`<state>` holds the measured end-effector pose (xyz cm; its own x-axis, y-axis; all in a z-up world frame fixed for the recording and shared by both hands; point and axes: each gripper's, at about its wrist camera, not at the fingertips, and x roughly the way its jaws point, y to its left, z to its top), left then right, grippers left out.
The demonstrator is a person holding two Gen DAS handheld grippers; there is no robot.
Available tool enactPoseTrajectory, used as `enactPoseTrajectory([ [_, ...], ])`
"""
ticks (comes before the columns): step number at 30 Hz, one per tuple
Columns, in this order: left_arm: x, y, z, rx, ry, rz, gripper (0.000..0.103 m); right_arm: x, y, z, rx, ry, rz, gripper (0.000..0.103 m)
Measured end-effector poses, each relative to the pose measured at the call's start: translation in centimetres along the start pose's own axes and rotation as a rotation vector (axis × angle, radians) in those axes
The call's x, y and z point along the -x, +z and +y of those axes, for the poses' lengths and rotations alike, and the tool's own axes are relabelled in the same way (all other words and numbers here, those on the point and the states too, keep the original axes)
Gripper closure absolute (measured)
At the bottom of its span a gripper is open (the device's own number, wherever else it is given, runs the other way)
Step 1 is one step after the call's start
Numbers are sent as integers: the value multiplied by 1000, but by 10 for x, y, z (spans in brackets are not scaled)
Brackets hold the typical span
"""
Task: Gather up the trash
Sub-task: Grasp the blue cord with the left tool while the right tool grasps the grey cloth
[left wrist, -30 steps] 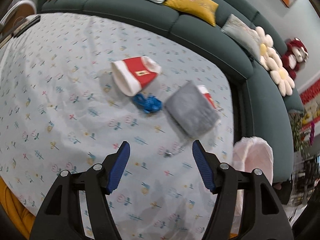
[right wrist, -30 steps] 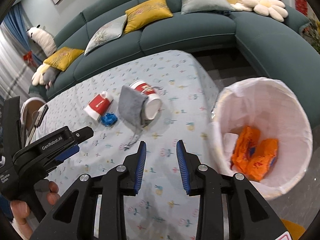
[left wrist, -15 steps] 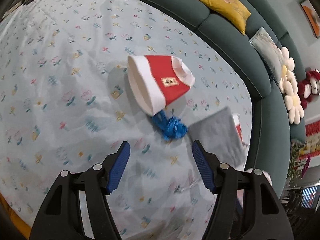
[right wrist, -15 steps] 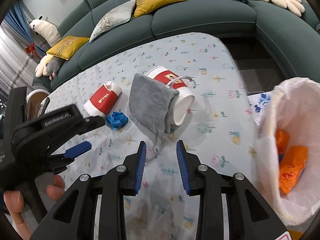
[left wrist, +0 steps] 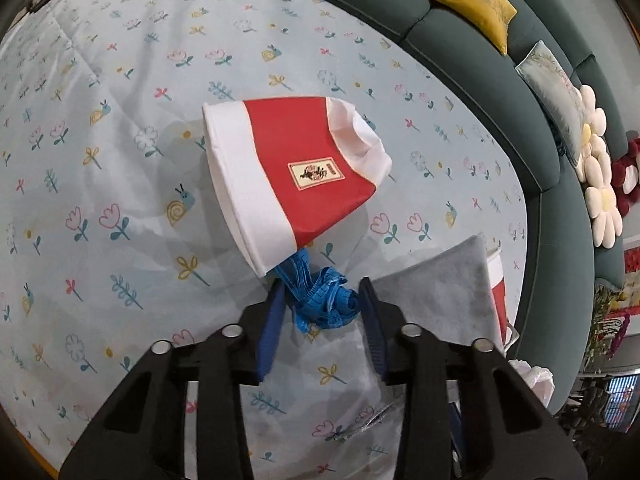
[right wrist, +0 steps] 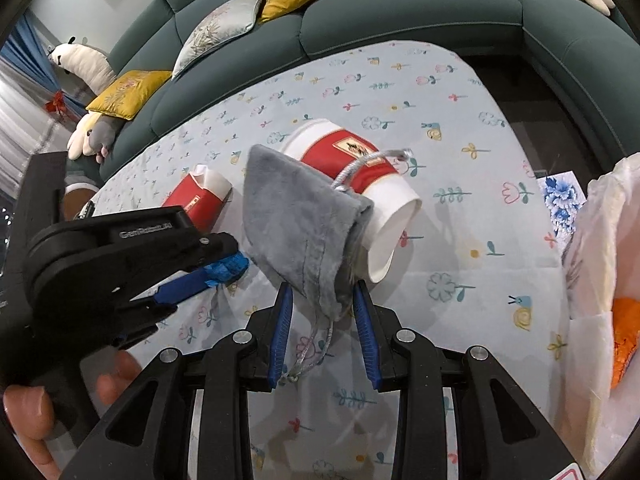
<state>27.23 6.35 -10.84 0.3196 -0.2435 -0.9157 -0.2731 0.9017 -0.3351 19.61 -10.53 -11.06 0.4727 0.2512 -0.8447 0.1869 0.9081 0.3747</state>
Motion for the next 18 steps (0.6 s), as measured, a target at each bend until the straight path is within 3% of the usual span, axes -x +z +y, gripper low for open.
enactPoseTrajectory([
  [3, 0, 0, -3, -29, 6, -3, 74, -4, 0, -1, 6, 2, 6, 74],
  [5, 1, -1, -3, -34, 5, -5, 76, -5, -1, 2, 17, 9, 7, 86],
  [9, 6, -4, 0, -43, 15, -12, 78, -4, -6, 4, 27, 10, 13, 98],
  [18, 27, -26, 7, -71, 10, -27, 80, 24, -18, 2, 17, 34, -19, 99],
])
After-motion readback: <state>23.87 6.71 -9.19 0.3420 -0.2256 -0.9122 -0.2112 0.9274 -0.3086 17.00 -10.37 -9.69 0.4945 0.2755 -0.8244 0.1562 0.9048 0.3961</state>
